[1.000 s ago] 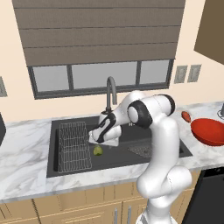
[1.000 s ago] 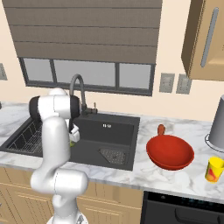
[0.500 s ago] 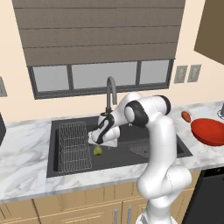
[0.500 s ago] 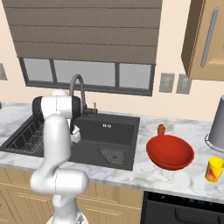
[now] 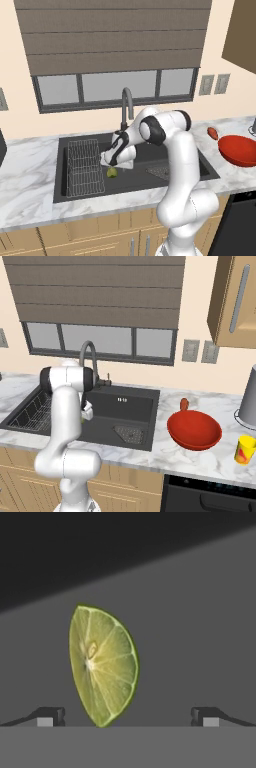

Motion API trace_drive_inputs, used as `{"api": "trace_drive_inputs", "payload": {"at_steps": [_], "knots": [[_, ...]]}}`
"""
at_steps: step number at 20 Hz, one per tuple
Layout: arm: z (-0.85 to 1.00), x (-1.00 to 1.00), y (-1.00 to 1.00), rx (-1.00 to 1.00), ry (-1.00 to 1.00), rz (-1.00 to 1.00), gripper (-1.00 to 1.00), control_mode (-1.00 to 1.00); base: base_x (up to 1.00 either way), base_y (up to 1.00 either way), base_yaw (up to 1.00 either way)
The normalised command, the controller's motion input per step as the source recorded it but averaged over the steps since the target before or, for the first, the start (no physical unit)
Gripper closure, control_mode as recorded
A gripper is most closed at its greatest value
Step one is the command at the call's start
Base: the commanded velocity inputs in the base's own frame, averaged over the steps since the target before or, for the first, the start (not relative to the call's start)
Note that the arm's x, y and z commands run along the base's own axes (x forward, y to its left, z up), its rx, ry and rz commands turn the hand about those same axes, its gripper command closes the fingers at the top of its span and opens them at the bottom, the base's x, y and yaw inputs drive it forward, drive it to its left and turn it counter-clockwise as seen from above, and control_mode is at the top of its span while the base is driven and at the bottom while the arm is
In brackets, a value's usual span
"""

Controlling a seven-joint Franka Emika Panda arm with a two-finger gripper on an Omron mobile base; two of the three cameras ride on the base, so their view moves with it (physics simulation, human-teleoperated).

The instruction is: Remove the sweet potato and lemon wedge from the sink. Then move the bowl and cup from the counter to the sink for washing.

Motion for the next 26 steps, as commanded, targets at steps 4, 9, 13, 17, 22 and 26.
{"api": "trace_drive_inputs", "payload": {"at_steps": [4, 9, 13, 17, 22, 26], "knots": [[-0.16, 0.11, 0.08, 0.00, 0.00, 0.00, -1.00, -1.00, 0.00, 0.00, 0.00], [-0.15, 0.09, 0.08, 0.00, 0.00, 0.00, -1.00, -1.00, 0.00, 0.00, 0.00], [-0.14, 0.07, 0.08, 0.00, -0.01, 0.00, -1.00, -1.00, 0.00, 0.00, 0.00], [-0.12, 0.04, 0.08, 0.00, -0.02, 0.00, -1.00, -1.00, 0.00, 0.00, 0.00], [-0.12, 0.05, 0.10, 0.00, -0.02, 0.00, -1.00, -1.00, 0.00, 0.00, 0.00], [-0.12, 0.05, 0.10, 0.00, -0.03, 0.00, -1.00, -1.00, 0.00, 0.00, 0.00]]}}
